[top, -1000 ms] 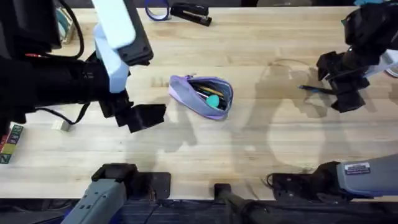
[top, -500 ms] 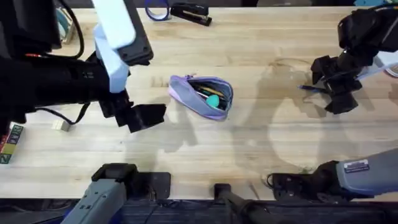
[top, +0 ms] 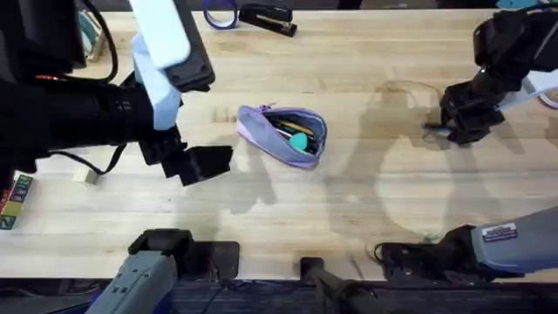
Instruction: Unzip the bag, pick up the pens from the table one at a time and place them inside, then zip the bag closed.
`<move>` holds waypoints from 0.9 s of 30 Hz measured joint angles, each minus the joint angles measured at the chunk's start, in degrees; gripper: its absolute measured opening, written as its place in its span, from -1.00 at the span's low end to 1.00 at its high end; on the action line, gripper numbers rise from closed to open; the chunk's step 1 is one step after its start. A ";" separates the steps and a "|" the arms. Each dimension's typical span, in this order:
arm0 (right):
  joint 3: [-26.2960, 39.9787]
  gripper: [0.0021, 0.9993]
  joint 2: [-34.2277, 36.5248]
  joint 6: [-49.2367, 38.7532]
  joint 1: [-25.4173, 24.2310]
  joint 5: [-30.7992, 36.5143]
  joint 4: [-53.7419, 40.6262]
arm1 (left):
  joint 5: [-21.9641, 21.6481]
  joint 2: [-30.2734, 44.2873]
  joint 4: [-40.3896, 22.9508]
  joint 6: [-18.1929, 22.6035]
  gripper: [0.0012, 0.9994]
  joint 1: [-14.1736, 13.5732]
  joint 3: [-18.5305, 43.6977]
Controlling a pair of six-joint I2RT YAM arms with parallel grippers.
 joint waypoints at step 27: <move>0.20 -0.94 -2.51 -7.26 -0.09 -3.07 -2.21 | -0.11 0.00 0.00 0.00 0.99 0.00 0.00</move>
